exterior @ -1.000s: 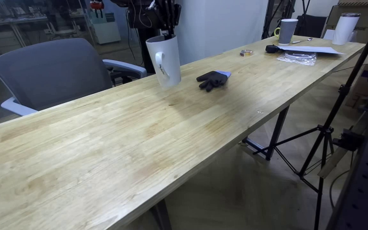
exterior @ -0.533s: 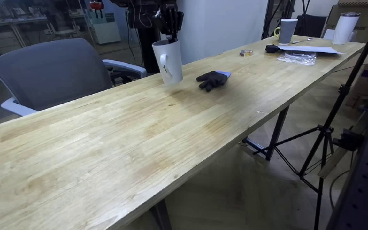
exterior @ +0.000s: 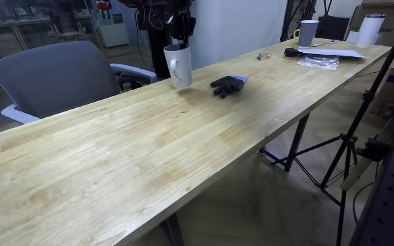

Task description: Move the white mug backwards

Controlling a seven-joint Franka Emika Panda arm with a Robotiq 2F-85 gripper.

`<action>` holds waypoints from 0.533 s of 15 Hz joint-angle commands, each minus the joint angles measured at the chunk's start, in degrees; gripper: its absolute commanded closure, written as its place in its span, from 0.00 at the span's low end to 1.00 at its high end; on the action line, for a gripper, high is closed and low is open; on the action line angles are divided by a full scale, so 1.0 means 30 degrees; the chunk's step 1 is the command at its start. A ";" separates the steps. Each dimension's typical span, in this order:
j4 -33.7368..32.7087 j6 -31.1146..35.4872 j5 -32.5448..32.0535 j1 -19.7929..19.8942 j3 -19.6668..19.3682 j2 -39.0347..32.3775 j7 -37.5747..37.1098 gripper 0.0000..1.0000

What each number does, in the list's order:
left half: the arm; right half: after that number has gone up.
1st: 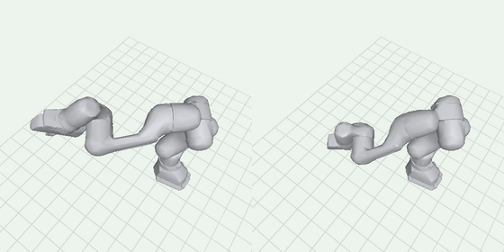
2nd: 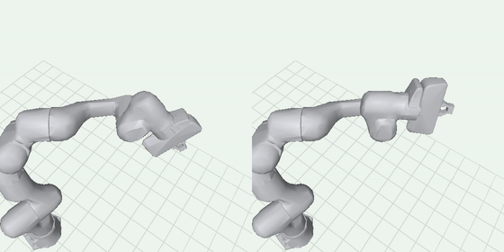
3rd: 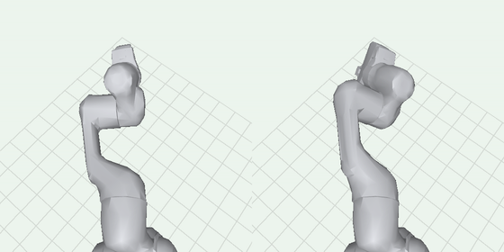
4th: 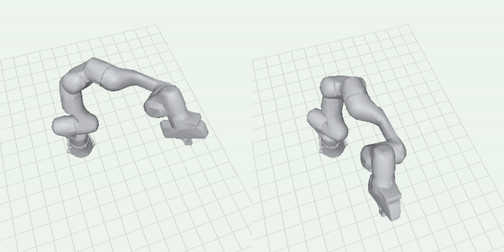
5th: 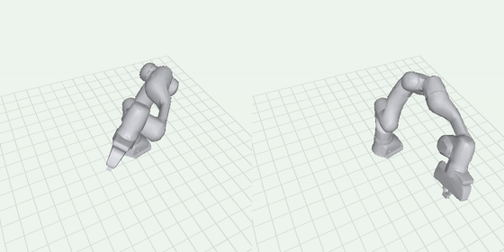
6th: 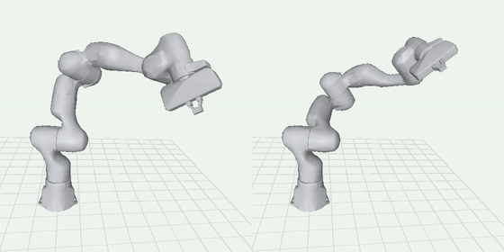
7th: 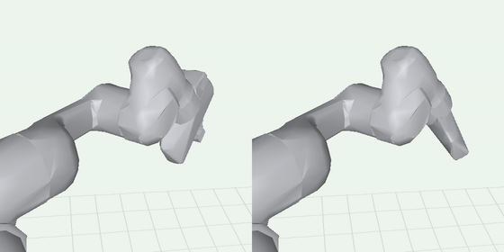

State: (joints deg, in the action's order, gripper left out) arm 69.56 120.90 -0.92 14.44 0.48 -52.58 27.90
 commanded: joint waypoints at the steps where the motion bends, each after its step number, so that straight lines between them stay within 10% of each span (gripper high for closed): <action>1: -0.2265 -0.0868 0.0484 0.0290 0.0418 -0.1009 0.0132 0.98; 8: -0.3602 -0.1328 0.1129 0.0434 0.0717 -0.1847 0.0056 0.98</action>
State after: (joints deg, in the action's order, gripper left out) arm 63.62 120.04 1.46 15.01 1.73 -56.39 27.95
